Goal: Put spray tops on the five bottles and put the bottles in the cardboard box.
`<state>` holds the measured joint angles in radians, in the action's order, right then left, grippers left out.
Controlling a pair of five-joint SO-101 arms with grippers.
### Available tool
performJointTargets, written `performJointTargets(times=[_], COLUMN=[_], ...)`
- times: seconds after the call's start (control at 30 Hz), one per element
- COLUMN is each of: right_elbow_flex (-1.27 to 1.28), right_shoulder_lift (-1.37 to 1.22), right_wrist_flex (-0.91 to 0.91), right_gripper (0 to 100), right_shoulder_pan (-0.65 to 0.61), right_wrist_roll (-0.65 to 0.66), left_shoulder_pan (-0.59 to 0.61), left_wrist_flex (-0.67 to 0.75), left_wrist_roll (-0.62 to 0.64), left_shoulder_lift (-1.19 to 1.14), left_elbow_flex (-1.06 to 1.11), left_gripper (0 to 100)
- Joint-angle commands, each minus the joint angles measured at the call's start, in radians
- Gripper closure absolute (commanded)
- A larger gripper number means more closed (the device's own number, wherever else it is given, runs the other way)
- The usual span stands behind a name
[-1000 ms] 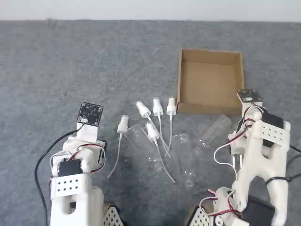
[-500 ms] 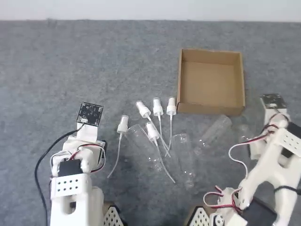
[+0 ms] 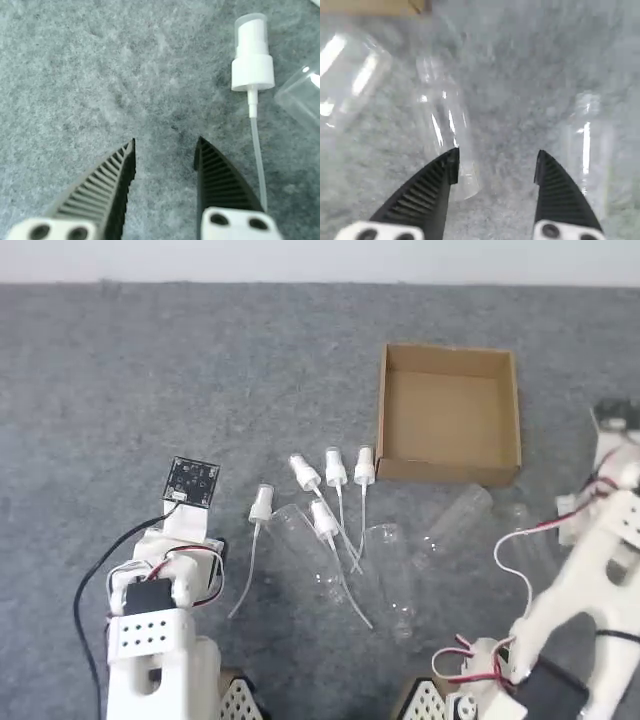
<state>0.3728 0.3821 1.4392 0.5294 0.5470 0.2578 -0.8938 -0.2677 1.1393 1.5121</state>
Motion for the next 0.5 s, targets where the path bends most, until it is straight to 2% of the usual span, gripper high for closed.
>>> performJointTargets(times=[0.0,0.27,0.47], right_elbow_flex=[-0.216,-0.192,-0.092], right_shoulder_lift=[0.025,-0.012,-0.105], right_wrist_flex=[0.125,0.127,0.005], right_gripper=[79.9,79.9,79.9], right_shoulder_pan=[-0.139,-0.535,-0.645], right_wrist_roll=[-0.087,-0.239,-0.299], left_shoulder_pan=[-0.003,-0.003,-0.003], left_wrist_flex=[0.021,0.021,0.021], left_wrist_roll=[-0.009,-0.009,-0.009], left_shoulder_lift=[0.026,0.026,0.026], left_elbow_flex=[-0.005,-0.005,-0.005], left_gripper=[82,82,82])
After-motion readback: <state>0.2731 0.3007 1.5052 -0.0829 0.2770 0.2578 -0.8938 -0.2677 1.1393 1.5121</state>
